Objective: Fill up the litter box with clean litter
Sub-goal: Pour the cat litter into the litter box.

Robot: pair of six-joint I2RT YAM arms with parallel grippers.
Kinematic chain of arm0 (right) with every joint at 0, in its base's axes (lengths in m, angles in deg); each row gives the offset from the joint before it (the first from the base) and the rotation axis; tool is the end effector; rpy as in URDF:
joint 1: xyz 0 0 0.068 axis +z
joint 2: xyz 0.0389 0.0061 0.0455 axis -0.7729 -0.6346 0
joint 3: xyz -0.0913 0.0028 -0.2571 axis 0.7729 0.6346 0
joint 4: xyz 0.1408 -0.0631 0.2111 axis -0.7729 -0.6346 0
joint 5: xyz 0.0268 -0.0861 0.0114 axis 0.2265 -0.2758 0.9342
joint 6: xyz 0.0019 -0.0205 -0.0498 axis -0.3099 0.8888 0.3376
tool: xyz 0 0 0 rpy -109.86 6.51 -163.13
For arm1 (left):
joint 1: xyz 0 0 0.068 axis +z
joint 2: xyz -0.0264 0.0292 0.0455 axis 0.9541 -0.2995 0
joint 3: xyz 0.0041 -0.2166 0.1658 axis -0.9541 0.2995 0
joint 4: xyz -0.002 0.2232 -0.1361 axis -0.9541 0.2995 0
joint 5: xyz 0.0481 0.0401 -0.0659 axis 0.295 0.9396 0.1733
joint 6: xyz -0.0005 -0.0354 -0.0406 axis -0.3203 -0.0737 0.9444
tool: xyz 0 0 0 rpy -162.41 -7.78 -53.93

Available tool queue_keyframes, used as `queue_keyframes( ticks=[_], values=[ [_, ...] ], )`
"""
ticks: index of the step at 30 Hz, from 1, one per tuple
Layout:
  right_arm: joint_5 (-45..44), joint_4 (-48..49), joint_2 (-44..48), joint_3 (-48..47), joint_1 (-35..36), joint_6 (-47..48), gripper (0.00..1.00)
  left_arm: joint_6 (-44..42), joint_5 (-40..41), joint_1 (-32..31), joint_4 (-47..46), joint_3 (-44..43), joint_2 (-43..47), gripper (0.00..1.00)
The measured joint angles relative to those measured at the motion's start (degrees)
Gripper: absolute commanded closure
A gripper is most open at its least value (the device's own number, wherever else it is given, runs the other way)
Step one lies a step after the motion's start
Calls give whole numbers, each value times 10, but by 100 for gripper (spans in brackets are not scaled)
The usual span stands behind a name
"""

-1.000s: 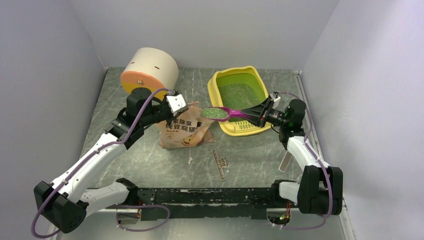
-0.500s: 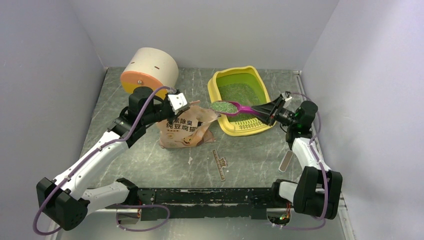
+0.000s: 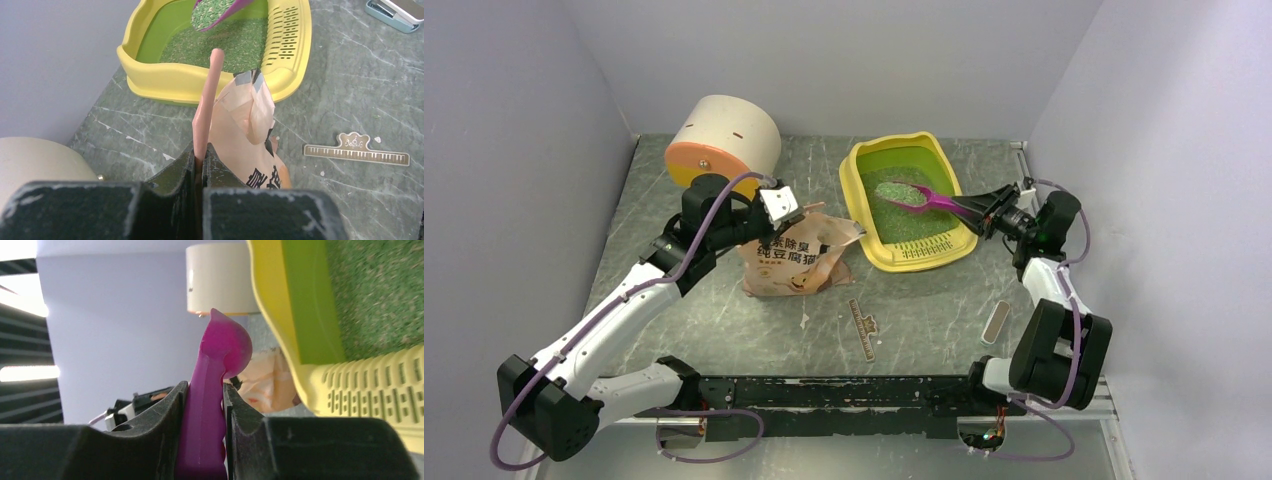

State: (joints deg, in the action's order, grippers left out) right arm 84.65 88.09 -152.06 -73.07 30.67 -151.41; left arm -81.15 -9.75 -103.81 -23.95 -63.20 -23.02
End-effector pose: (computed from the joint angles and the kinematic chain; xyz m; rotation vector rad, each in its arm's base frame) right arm 0.2676 -0.0626 0.2554 0.6769 1.8622 1.6660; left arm 0.2036 -0.1419 0.3505 1.1397 1.4541 -0.4979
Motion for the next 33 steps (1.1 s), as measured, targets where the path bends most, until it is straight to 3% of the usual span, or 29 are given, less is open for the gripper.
queue_keyframes(
  ticks=[10, 16, 33],
  values=[
    [-126, -65, -49, -38, 0, 66, 100, 10, -13, 0, 0, 9, 13, 95],
    [-258, -84, -53, -45, 19, 65, 100, 23, -20, 0, -5, 28, 34, 95],
    [-752, -91, -18, -41, 256, -45, 100, 28, -25, 0, 12, 34, 63, 95]
  ],
)
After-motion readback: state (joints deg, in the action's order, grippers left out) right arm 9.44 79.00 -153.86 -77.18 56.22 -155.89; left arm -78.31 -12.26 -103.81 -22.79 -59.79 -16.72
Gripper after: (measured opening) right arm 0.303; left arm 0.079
